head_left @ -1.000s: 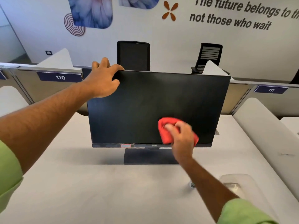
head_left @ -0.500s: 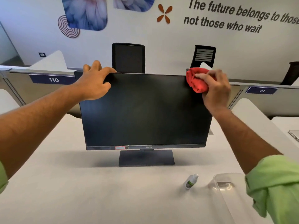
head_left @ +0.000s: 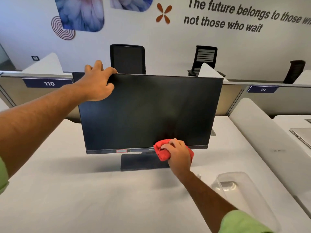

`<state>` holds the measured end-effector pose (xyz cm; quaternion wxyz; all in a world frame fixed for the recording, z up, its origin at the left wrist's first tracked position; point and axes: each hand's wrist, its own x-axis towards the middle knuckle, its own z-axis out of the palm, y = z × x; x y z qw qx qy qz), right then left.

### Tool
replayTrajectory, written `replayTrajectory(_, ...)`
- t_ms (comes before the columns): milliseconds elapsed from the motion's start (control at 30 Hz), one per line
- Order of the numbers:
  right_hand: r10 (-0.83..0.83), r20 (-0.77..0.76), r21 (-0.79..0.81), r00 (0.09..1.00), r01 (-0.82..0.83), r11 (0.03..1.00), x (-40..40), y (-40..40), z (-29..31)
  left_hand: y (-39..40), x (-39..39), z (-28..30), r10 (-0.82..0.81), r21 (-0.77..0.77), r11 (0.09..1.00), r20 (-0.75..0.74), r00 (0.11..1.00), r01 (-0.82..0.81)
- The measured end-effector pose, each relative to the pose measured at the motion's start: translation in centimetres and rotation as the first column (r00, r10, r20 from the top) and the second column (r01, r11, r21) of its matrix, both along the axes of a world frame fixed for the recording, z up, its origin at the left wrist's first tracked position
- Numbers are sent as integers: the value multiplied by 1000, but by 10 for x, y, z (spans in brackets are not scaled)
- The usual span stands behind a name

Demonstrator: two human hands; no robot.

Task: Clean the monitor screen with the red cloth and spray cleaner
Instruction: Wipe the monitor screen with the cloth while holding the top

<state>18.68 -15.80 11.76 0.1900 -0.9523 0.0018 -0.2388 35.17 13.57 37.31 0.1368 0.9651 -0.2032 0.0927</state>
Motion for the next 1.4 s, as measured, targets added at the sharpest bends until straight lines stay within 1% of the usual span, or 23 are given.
replayTrajectory(67,21,-47,-24,999,-22,999,2,-8,13,-6,-4,-2,40,55,998,21,999,-41)
replayTrajectory(100,25,-36,-31,999,-26,999,1,-14,21,-12,-6,-4,73,90,993,39,997,-76)
replayTrajectory(133,15,9,-35,1000,-15,999,1,-22,30,-18,-8,-6,111,121,986,60,992,-117)
replayTrajectory(200,-43,161,-44,986,50,998,6,-44,52,-35,-13,-13,150,149,975,91,984,-163)
replayTrajectory(267,-121,296,-55,948,143,988,18,-68,80,-55,-18,-23,88,150,983,102,991,-103)
replayTrajectory(367,-195,402,-88,895,250,964,38,-103,128,-86,-20,-30,5,150,988,111,994,-22)
replayTrajectory(433,-190,442,-144,877,279,950,50,-121,159,-100,-20,-28,12,164,986,131,991,-34)
replayTrajectory(567,-122,467,-208,876,244,947,76,-143,201,-111,-20,-27,30,186,981,151,988,-58)
replayTrajectory(667,-134,428,-195,894,236,952,87,-148,201,-110,-19,-26,16,150,988,141,990,-37)
replayTrajectory(767,-200,380,-117,903,261,958,84,-144,174,-108,-16,-22,-9,105,994,110,994,-3)
replayTrajectory(833,-251,358,-37,899,282,959,75,-139,146,-108,-14,-20,-15,93,996,104,994,6)
replayTrajectory(900,-312,317,105,896,293,950,63,-128,113,-110,-14,-19,-17,94,996,108,994,6)
replayTrajectory(967,-402,255,285,879,329,900,50,-113,80,-111,-15,-18,-14,101,995,106,994,3)
replayTrajectory(1067,-529,100,521,843,408,750,34,-84,37,-112,-17,-17,-23,98,995,116,993,11)
replayTrajectory(1100,-553,35,616,833,418,668,31,-72,30,-112,-18,-17,-27,98,995,122,992,15)
replayTrajectory(1167,-589,-63,831,806,369,416,30,-45,25,-111,-19,-17,-28,99,995,128,991,16)
replayTrajectory(1200,-605,-97,898,790,332,289,32,-33,22,-111,-19,-18,-26,101,995,129,991,13)
replayTrajectory(1233,-611,-128,916,781,329,228,34,-20,21,-110,-20,-18,-23,107,994,132,991,9)
replayTrajectory(1267,-604,-144,928,784,318,193,35,-5,18,-110,-21,-19,-22,119,993,135,991,6)
replayTrajectory(1300,-598,-151,927,787,323,191,37,10,15,-111,-21,-19,-23,131,991,137,990,5)
replayTrajectory(1333,-587,-129,925,799,310,219,37,27,10,-111,-22,-19,-26,141,990,136,990,7)
replayTrajectory(1400,-554,-47,914,831,260,313,35,63,5,-112,-22,-18,-33,155,988,128,991,12)
